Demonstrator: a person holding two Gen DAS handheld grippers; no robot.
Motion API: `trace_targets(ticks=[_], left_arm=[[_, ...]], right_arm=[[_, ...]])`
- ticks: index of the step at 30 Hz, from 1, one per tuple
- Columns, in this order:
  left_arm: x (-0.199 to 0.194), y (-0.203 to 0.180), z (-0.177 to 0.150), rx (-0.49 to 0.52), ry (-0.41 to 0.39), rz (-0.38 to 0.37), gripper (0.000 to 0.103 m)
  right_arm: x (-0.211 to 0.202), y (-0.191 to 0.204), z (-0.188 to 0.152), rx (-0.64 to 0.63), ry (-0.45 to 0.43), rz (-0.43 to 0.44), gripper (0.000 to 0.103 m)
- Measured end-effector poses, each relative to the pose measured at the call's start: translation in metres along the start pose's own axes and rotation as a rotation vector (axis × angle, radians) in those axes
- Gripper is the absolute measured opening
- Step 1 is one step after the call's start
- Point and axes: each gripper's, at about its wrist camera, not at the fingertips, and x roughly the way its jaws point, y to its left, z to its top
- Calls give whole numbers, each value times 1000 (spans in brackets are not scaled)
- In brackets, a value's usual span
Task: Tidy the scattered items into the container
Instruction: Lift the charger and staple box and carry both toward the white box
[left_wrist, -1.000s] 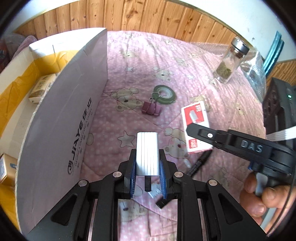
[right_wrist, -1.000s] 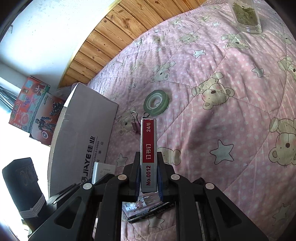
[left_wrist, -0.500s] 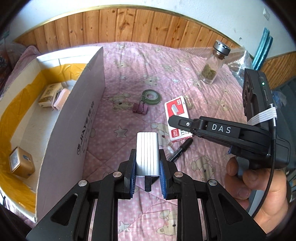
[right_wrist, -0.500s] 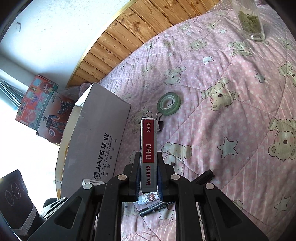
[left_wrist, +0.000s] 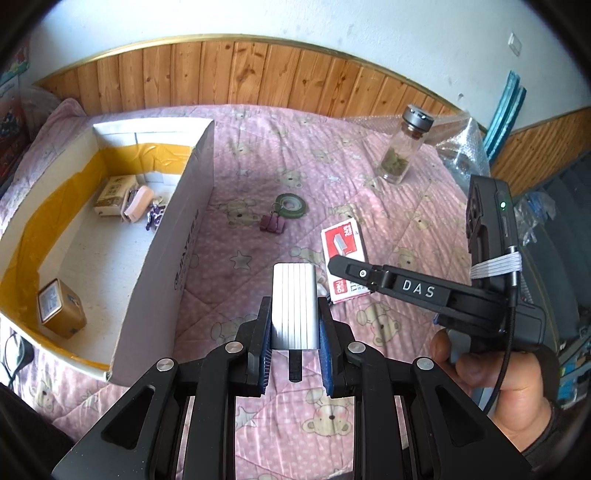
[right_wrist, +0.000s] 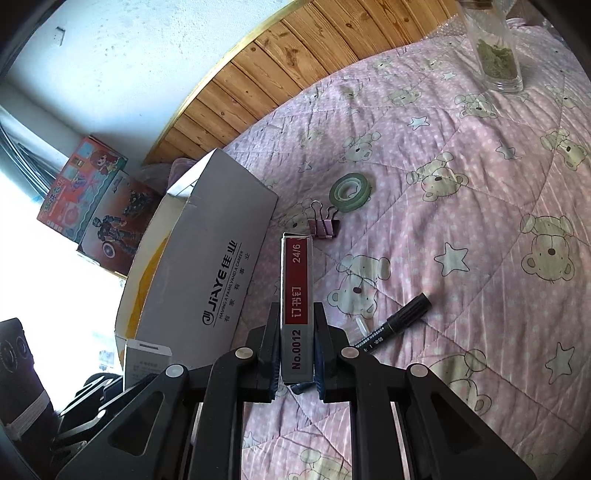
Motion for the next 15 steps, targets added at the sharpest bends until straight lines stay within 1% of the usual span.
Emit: trace_targets(ticks=[6,15], left_arm=[[-18,6,-7,-22,-21,-27,22],[-33,14,-14,-46,-34,-55,22]], right_arm=[[-15,12,-23,-15,-14,0,16],[-38,45,-56,-124,-40,-14,16]])
